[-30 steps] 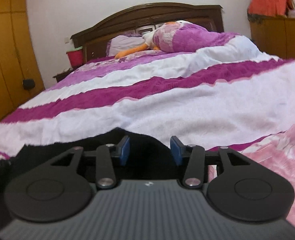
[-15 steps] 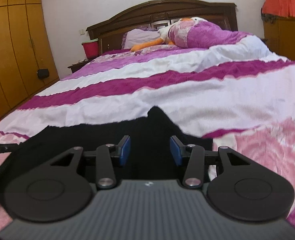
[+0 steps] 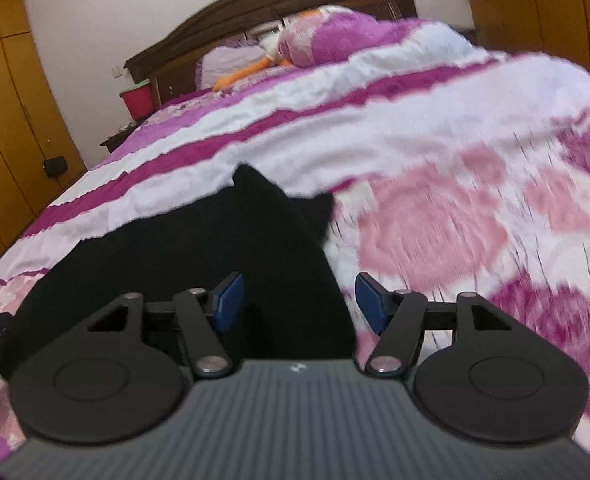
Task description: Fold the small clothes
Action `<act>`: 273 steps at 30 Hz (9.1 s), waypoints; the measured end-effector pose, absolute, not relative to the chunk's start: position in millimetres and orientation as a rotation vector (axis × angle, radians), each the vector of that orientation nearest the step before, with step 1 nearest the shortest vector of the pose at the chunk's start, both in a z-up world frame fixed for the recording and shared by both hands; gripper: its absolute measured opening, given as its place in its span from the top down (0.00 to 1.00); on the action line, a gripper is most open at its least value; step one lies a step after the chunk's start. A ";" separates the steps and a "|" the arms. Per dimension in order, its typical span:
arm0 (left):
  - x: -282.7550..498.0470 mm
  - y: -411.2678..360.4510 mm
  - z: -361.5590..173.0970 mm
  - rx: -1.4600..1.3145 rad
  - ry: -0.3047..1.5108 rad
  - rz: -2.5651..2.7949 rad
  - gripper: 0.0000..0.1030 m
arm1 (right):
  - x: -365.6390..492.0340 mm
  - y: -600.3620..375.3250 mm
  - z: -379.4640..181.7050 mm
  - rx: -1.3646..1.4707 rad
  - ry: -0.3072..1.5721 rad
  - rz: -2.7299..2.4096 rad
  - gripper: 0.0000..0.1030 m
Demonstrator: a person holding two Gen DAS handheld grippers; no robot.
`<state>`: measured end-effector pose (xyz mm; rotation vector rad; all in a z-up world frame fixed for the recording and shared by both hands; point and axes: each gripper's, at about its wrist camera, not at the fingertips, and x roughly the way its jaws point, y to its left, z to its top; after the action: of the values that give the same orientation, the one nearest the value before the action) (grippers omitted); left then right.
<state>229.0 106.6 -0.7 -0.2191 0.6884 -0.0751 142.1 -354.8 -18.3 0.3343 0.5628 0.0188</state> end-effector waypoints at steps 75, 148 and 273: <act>98.2 82.5 -1.2 -0.081 0.750 -0.049 0.48 | 14.1 -368.3 -62.5 0.631 0.556 0.154 0.49; 50.7 185.0 7.6 -0.353 0.669 -0.036 0.42 | 63.3 -60.7 6.2 -0.024 0.592 0.613 0.75; 107.2 143.8 -34.5 -0.450 0.719 -0.337 0.16 | 89.9 -158.2 -44.0 0.535 0.739 0.542 0.16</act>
<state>107.2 143.8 -34.5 -0.4495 0.7190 -0.3368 89.9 -158.2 -44.0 0.5348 0.7387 0.5421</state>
